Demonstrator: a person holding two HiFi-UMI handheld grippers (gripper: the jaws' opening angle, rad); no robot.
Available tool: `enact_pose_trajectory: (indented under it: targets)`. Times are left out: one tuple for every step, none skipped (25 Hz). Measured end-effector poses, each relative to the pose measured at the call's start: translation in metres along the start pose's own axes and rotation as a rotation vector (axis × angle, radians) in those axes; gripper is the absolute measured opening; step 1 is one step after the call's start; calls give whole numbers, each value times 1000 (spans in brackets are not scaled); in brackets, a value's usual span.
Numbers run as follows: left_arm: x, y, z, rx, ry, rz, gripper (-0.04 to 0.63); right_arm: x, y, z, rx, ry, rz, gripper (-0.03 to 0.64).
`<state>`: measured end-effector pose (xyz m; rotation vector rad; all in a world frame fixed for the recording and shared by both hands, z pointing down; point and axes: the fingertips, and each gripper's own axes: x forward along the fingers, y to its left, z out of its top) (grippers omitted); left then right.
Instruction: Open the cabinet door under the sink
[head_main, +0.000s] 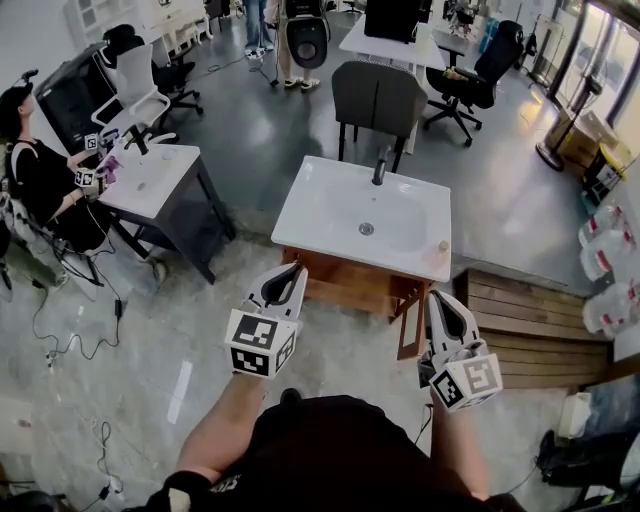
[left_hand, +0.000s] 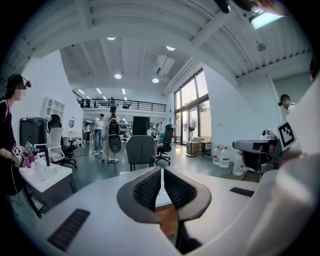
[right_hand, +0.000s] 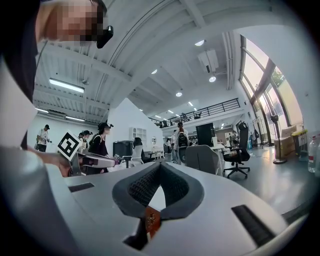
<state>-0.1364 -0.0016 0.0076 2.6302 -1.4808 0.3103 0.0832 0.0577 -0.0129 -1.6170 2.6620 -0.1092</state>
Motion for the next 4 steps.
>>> enact_pose_trajectory:
  targets:
    - [-1, -1, -1, -1, 2, -2, 32, -1, 0, 0, 0, -2, -1, 11]
    - [-1, -3, -2, -1, 4, -3, 32, -2, 0, 1, 0, -4, -1, 11]
    - [-2, -3, -2, 1, 6, -4, 32, -2, 1, 1, -1, -6, -1, 11]
    - [-2, -4, -3, 2, 7, -5, 32, -3, 1, 1, -3, -8, -1, 11]
